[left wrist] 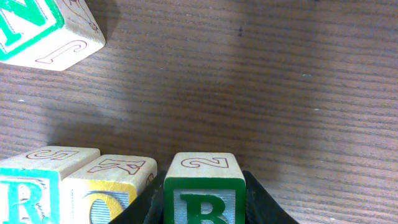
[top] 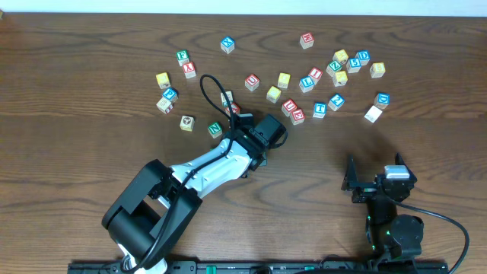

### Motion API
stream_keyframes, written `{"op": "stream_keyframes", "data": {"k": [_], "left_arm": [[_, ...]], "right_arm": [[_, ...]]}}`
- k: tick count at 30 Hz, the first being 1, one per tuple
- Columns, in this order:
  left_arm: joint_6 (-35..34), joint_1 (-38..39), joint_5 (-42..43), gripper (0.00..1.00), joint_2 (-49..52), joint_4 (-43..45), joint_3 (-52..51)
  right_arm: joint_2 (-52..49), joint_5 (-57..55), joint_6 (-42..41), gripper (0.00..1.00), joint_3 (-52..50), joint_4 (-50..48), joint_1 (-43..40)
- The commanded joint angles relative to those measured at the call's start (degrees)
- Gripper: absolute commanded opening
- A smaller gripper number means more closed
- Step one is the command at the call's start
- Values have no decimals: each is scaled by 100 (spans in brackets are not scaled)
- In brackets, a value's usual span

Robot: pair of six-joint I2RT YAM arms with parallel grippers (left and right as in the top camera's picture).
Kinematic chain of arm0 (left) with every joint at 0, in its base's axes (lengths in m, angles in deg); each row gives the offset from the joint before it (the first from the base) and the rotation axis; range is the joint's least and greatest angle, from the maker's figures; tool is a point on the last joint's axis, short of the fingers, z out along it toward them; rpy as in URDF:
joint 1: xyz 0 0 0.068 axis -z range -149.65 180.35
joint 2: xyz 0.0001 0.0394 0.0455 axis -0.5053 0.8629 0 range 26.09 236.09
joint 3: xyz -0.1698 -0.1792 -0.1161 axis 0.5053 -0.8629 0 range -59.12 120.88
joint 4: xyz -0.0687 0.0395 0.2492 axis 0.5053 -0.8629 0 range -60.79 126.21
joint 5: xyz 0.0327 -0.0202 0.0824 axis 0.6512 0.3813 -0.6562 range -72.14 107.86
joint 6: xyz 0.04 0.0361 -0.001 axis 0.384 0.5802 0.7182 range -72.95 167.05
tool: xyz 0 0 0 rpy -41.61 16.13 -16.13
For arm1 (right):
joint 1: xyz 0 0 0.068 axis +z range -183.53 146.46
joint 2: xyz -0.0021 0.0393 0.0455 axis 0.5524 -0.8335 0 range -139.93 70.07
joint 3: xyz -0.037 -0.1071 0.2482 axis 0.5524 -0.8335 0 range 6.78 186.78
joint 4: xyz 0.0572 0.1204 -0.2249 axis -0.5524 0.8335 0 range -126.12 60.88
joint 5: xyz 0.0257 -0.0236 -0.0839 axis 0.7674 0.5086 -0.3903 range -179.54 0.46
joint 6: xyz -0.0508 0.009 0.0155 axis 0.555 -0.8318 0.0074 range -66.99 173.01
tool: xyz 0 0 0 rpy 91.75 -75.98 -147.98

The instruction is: Spell out ROBOT

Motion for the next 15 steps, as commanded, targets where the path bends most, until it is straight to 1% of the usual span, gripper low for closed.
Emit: {"op": "stream_keyframes", "data": {"k": [1, 4, 8, 15], "left_arm": [[-9, -20, 133, 28, 87, -133, -68], [-9, -20, 133, 29, 87, -131, -68], [-9, -20, 133, 38, 87, -114, -68], [-7, -17, 133, 39, 87, -114, -68]], "right_arm": [[17, 7, 66, 99, -7, 22, -39], [17, 7, 63, 99, -7, 22, -39], [17, 7, 66, 99, -7, 22, -39], [17, 7, 66, 99, -7, 22, -37]]}}
